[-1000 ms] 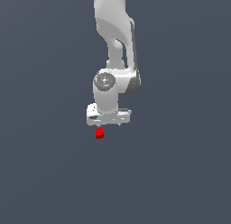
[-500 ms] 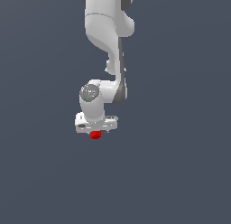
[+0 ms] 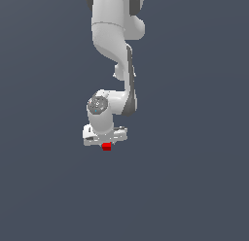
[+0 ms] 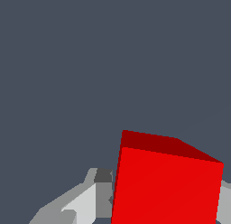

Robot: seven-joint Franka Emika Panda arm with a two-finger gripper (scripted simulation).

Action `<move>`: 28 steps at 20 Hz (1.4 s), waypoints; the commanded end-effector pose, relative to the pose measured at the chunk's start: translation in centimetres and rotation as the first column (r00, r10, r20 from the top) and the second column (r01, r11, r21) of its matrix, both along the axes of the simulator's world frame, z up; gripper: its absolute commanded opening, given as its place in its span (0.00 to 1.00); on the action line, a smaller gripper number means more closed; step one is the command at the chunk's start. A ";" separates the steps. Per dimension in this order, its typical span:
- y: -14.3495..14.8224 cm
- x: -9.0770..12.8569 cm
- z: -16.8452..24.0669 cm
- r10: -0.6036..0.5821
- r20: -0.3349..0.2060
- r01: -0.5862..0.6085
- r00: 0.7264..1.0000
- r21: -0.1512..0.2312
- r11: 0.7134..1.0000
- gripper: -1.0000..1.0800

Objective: Pick up the red cube and move it to a goal position.

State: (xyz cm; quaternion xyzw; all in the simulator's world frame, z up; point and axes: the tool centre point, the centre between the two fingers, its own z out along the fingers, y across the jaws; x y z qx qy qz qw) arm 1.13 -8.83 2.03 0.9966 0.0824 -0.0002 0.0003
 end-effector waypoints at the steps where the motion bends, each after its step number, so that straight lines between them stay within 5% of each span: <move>1: 0.1 0.0 0.0 0.002 0.000 -0.002 1.000 0.001 1.000 0.00; 15: 0.2 -0.5 1.4 0.001 0.000 -0.001 1.000 0.000 1.000 0.00; 28: 0.9 -3.6 9.8 0.001 0.000 -0.001 1.000 0.000 1.000 0.00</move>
